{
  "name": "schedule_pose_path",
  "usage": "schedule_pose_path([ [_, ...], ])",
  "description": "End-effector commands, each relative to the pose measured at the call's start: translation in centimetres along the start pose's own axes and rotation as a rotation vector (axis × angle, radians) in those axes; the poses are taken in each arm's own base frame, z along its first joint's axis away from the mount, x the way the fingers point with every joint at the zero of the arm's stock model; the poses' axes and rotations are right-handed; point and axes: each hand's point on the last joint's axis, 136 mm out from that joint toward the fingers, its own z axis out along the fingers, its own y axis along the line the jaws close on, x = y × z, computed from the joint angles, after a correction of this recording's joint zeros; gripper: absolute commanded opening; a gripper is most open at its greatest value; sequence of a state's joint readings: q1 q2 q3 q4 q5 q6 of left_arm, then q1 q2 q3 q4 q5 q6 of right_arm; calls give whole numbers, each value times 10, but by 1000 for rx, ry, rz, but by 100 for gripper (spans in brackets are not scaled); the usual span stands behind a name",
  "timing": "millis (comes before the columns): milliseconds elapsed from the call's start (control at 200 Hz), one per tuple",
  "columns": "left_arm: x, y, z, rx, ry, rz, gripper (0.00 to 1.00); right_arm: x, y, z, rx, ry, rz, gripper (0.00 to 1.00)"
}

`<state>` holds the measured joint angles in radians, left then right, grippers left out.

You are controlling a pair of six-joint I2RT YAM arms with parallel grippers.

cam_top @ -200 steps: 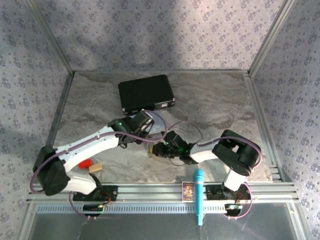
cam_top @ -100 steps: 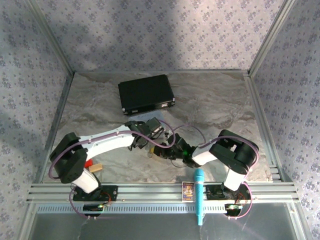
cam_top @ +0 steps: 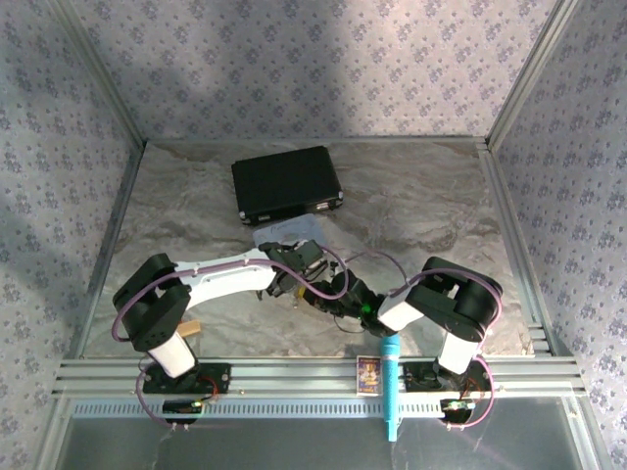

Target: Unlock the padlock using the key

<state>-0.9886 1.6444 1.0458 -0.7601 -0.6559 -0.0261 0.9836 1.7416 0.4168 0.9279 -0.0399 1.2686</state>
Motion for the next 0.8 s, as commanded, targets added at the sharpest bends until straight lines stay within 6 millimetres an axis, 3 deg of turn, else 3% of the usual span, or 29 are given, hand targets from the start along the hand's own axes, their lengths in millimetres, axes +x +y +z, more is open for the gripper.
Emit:
schedule_pose_path([
  [0,11,4,5,-41,26,17,51,-17,4,-3,-29,-72,49,0],
  [215,11,-1,8,-16,17,1,51,-21,4,2,-65,-87,94,0],
  [335,13,-3,9,-10,21,5,43,-24,-2,3,-63,-101,113,0],
  [425,13,-2,8,-10,15,1,43,-28,-7,1,-75,-117,134,0],
  [660,13,-3,9,-12,13,7,43,-31,6,-2,-142,-132,138,0],
  [795,14,-3,11,-15,17,-1,42,-37,4,-7,-145,-162,157,0],
])
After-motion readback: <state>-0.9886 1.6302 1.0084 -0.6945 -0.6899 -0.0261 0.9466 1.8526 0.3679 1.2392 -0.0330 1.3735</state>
